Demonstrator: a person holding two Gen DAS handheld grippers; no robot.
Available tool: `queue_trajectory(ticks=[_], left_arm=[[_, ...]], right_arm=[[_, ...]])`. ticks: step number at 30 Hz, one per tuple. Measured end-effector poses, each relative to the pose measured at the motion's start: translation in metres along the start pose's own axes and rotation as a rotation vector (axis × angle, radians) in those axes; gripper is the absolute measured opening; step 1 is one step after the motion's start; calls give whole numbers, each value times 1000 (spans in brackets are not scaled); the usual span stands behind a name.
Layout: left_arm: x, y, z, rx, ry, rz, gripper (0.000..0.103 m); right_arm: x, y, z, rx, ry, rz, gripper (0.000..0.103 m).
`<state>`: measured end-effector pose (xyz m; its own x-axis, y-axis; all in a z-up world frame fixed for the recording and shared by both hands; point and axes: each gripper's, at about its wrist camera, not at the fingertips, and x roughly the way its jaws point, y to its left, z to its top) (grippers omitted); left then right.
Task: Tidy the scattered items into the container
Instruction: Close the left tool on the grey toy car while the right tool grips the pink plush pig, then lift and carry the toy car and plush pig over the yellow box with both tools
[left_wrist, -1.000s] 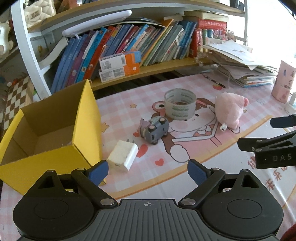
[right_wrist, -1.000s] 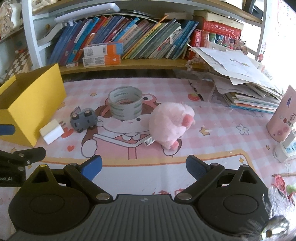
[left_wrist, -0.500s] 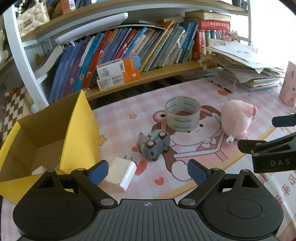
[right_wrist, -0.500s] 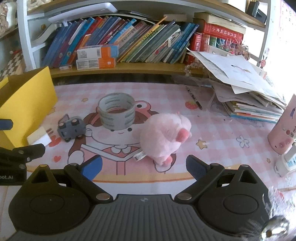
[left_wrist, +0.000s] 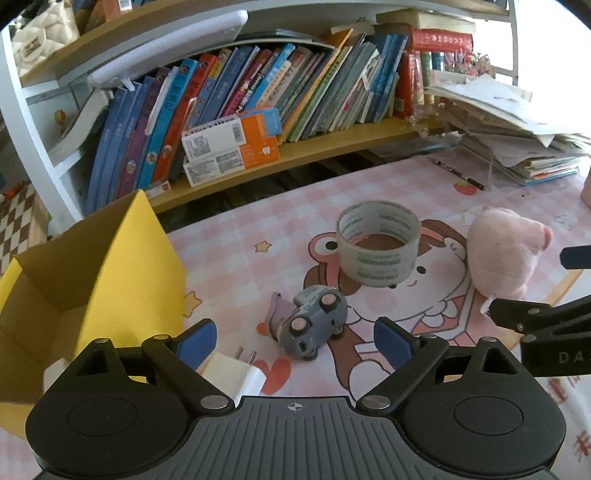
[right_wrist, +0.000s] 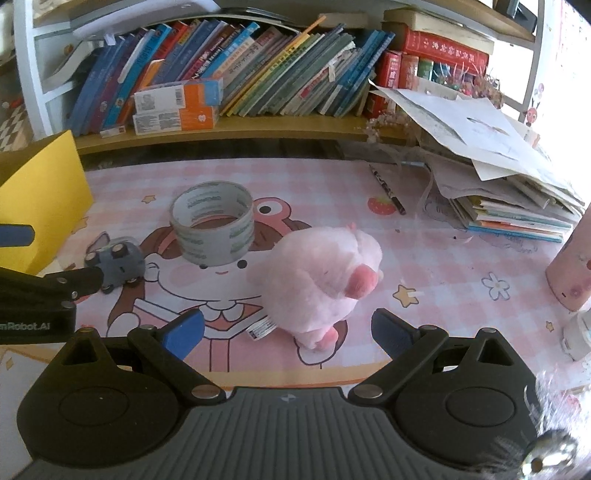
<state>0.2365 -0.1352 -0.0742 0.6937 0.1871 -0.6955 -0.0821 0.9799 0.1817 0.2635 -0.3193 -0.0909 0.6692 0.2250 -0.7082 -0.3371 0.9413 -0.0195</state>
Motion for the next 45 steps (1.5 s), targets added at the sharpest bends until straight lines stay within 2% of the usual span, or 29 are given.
queue_trajectory(ticks=[10,24,31,33,39,45], left_arm=[[35,-5,4,-14,33,6,94],[60,-5,5,-32,67,5,93],[66,-4,4,-43,80,-14,84],[68,-3,4,-50,85,-18,81],[68,-3,4,-58,86,-36,66],[64,-5,4,-43,88,-47,64]], right_arm=[[26,-9,8,49,-27,-34,98],[48,-14,10,65,8,-54,97],[54,-17,11,74,21,-70,95],[55,-17,11,77,25,-70,93],[55,-19,10,84,33,-54,70],[52,-18,10,84,33,-46,64]])
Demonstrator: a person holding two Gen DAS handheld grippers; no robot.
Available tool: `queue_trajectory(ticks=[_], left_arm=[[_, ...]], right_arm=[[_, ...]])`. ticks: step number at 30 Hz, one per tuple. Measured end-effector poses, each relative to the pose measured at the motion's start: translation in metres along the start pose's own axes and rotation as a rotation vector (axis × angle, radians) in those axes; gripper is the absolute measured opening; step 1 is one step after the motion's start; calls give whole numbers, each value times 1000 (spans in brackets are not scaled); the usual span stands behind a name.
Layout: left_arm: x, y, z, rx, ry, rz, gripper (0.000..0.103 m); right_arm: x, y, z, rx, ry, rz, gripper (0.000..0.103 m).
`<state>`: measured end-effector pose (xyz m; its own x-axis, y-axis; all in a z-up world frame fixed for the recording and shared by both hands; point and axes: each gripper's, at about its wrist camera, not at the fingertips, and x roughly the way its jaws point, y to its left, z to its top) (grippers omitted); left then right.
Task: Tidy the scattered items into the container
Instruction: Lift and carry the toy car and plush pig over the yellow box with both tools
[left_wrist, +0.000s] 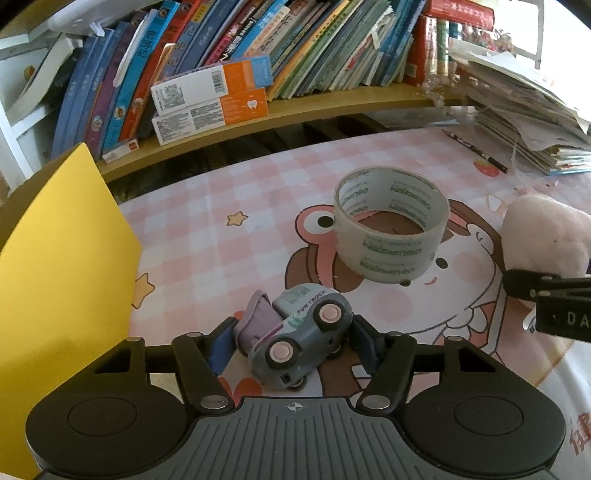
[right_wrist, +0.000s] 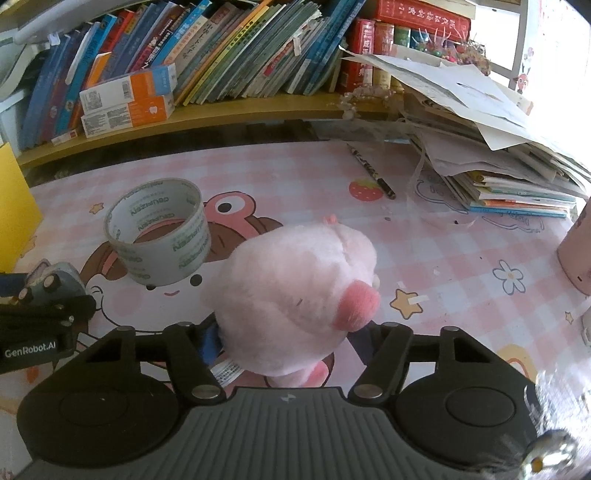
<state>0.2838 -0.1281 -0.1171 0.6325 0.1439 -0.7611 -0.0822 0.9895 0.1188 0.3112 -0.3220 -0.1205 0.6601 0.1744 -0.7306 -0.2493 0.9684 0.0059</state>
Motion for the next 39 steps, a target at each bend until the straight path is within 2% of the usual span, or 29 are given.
queue_trajectory(ticks=[12,22,39], left_arm=[[-31,-11,0,37,-54,-33,64],[-68,-10,-11,14,-96,-51,64],[-112,-8,-34,-6,-154,-71,64]], right_arm=[[-22,-4,-5,20,-3,54,60],[-54,2,-15,-10,-31,93,60],[-86,14,-36,-71,-25,120,60]])
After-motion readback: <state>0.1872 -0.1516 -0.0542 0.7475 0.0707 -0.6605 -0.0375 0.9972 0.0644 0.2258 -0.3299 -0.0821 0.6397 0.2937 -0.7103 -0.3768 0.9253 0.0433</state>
